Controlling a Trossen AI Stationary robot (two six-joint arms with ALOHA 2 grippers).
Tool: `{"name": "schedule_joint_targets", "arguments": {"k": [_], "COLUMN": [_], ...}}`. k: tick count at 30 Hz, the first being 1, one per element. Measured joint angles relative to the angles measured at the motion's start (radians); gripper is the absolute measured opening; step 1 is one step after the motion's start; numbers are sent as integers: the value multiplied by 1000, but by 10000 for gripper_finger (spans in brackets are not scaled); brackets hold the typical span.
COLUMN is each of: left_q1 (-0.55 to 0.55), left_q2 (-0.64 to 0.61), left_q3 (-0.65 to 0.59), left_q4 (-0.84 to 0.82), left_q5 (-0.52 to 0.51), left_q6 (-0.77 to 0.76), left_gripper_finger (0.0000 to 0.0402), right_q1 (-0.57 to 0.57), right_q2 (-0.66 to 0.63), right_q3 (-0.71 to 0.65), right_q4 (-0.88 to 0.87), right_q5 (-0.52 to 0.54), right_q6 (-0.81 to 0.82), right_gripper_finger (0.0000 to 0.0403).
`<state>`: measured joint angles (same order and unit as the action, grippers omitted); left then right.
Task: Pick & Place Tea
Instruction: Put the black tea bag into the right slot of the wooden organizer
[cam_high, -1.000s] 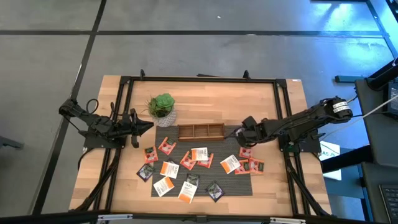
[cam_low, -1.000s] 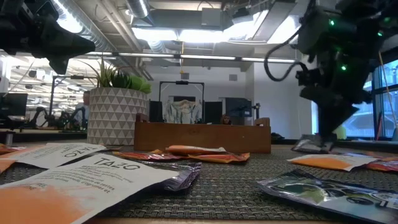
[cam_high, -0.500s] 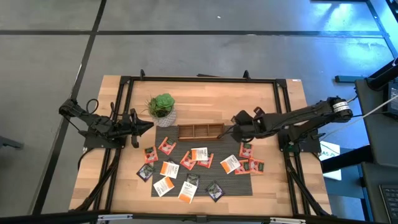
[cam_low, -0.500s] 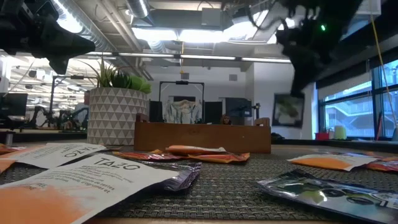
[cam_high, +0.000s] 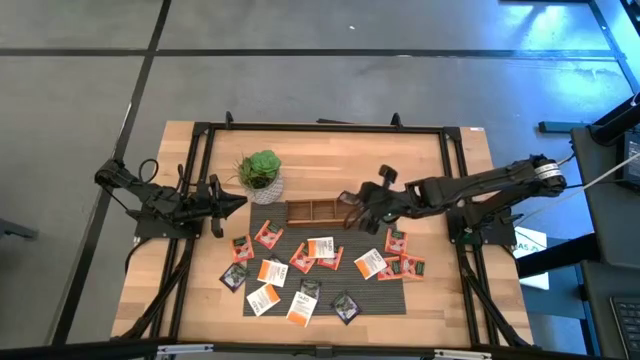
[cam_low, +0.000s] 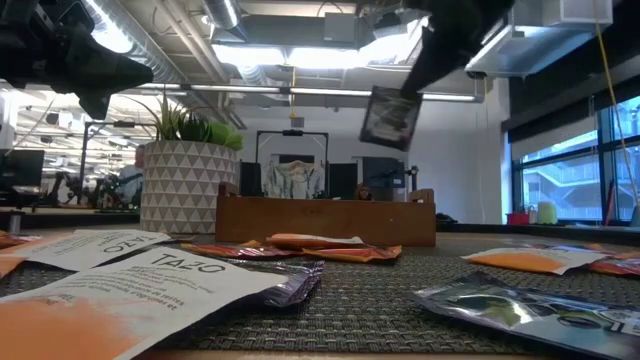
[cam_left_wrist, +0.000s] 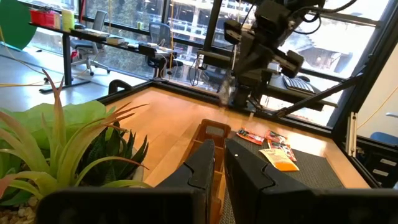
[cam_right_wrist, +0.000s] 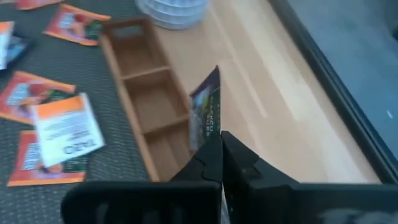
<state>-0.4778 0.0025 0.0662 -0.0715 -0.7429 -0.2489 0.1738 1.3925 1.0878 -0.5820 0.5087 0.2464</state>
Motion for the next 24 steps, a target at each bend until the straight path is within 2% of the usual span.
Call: {"name": "schedule_joint_targets", "arguments": {"k": [13,19,24], "left_q1": [0,0,0], "left_q2": [0,0,0], "left_q3": [0,0,0], "left_q4": [0,0,0], "left_q5": [0,0,0], "left_q6": [0,0,0], "left_gripper_finger": [31,31,31], "right_q1": [0,-2,-2], "right_q2": [176,229,238], "right_q3": [-2,-2,-2], "right_q4": [40,27,18], "right_q5": [4,57,58], "right_q6": [-197,-212,-229], "right_gripper_finger": [0,0,0]}}
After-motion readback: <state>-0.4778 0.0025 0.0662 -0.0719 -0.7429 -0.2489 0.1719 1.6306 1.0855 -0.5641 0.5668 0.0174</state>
